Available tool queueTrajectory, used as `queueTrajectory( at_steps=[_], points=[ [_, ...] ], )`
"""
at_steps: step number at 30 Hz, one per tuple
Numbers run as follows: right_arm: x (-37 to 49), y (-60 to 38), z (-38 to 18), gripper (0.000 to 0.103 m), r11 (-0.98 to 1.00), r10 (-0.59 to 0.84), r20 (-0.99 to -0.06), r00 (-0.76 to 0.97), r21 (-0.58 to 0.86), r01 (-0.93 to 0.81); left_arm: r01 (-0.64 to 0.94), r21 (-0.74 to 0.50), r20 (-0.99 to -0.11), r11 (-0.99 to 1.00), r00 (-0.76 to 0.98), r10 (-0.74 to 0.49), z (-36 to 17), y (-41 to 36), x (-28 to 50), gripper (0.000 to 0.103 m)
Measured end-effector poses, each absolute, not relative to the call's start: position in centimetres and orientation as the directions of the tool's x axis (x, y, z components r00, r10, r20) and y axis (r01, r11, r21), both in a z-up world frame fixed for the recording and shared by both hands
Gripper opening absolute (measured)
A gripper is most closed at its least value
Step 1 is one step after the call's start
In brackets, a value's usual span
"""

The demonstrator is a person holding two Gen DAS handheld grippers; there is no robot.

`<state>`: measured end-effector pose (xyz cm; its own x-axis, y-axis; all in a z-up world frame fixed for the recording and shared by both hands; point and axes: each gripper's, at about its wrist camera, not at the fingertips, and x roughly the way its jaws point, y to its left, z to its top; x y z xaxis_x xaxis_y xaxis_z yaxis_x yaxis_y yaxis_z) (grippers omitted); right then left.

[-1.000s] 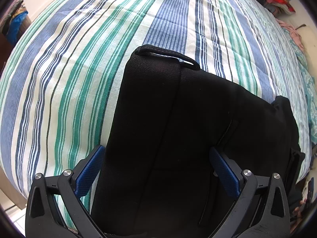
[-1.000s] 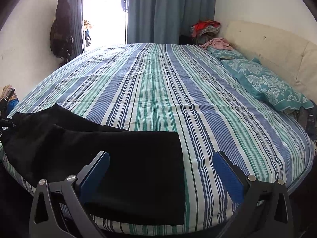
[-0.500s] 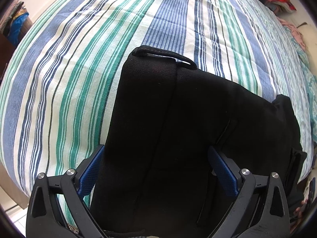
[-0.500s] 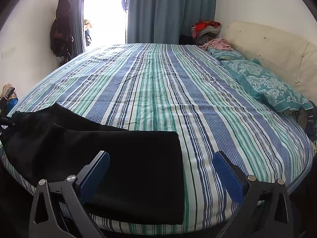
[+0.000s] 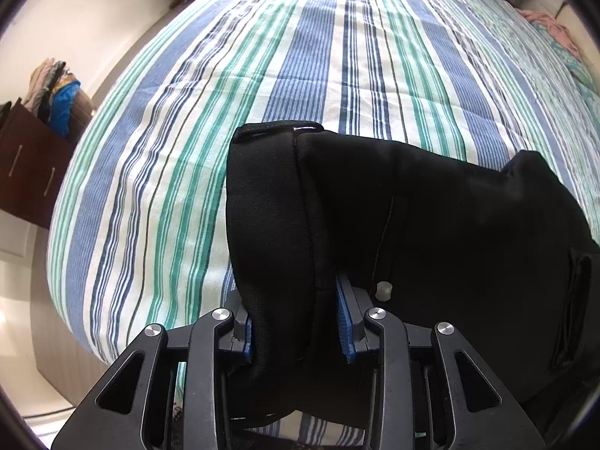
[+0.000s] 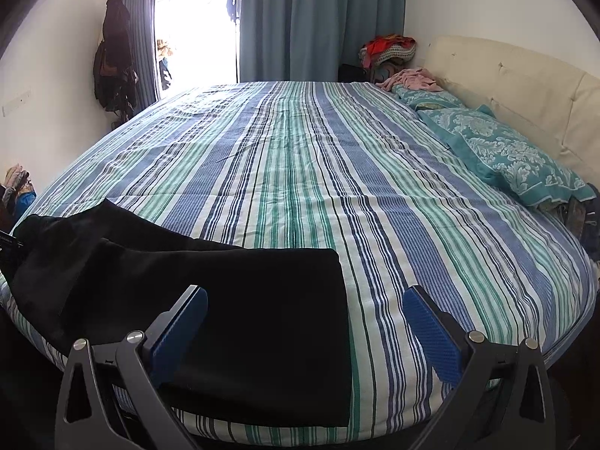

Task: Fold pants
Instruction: 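Grasp the waistband with the left tool and lift it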

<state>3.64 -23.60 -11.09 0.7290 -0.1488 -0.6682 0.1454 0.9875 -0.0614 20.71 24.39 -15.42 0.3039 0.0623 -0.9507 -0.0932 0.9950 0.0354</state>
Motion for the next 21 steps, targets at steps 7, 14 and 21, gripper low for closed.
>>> queueTrajectory(
  at_steps=[7, 14, 21],
  points=[
    [3.4, -25.1, -10.8, 0.103, 0.982, -0.141, -0.670, 0.729, -0.003, 0.186, -0.196, -0.147, -0.934, 0.970, 0.351, -0.071, -11.7, 25.8, 19.1, 0.022],
    [3.4, -26.7, -10.7, 0.103, 0.971, -0.126, -0.677, 0.725, 0.064, 0.229, -0.187, -0.289, -0.898, 0.939, 0.393, -0.198, -7.7, 23.5, 17.5, 0.019],
    [3.2, -26.9, -10.3, 0.103, 0.969, -0.118, -0.669, 0.734, 0.083, 0.231, -0.138, -0.403, -0.861, 0.905, 0.393, -0.323, -5.1, 20.5, 16.1, 0.019]
  ],
)
